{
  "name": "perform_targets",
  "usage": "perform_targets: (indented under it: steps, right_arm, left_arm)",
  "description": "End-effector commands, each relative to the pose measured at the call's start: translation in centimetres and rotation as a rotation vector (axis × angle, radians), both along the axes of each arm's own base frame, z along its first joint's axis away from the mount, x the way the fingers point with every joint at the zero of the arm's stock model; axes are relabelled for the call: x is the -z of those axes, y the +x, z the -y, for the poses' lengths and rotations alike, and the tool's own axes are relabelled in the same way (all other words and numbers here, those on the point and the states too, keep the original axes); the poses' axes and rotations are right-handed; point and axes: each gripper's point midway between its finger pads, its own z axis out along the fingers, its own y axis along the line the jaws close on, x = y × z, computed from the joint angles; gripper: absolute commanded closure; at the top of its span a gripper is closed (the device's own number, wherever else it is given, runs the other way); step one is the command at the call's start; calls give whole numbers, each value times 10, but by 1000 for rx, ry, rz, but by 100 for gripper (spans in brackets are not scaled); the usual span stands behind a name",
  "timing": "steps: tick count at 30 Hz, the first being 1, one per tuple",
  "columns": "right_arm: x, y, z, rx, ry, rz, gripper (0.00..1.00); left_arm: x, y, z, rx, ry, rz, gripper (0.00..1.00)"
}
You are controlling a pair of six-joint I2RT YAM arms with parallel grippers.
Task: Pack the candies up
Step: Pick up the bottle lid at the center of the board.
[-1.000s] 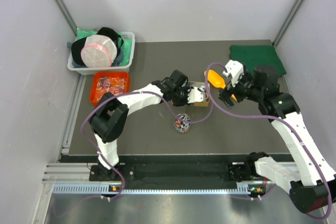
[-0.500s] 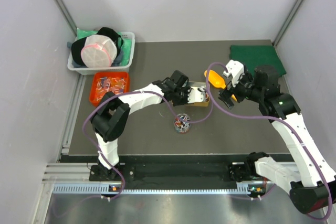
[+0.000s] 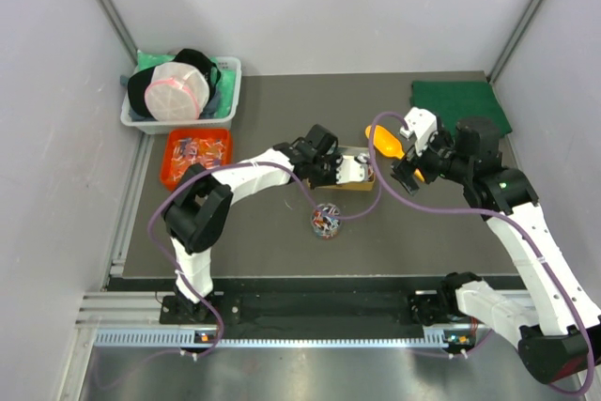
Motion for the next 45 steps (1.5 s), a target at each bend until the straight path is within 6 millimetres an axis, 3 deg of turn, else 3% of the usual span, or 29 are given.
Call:
perform_targets:
  steps: [1,6,9,15,21,28,34,45]
  right_arm:
    - [-19,2,-2,-2,29,54,1]
    - [-19,3,-1,-4,28,57,1]
    - [-19,3,-2,-4,27,56,1]
    - [-20,3,-2,-3,29,56,1]
    - [-20,3,-1,-3,26,57,1]
    - [-27,6,3,25,23,90,1]
    - [-48,8,9,62,37,161,1]
    - [-112,-6,19,91,68,314,1]
  left_arm:
    - [-6,2,8,21,-10,-6,84]
    - [-6,1,7,24,-7,-13,85]
    - [-7,1,6,23,-4,-14,95]
    - [-15,4,10,14,-18,-9,96]
    - [-28,7,14,6,-41,-1,96]
    - [-60,10,22,-16,-101,7,97]
    - [-86,8,25,-46,-155,-3,100]
    - [-125,15,17,-109,-281,-112,100]
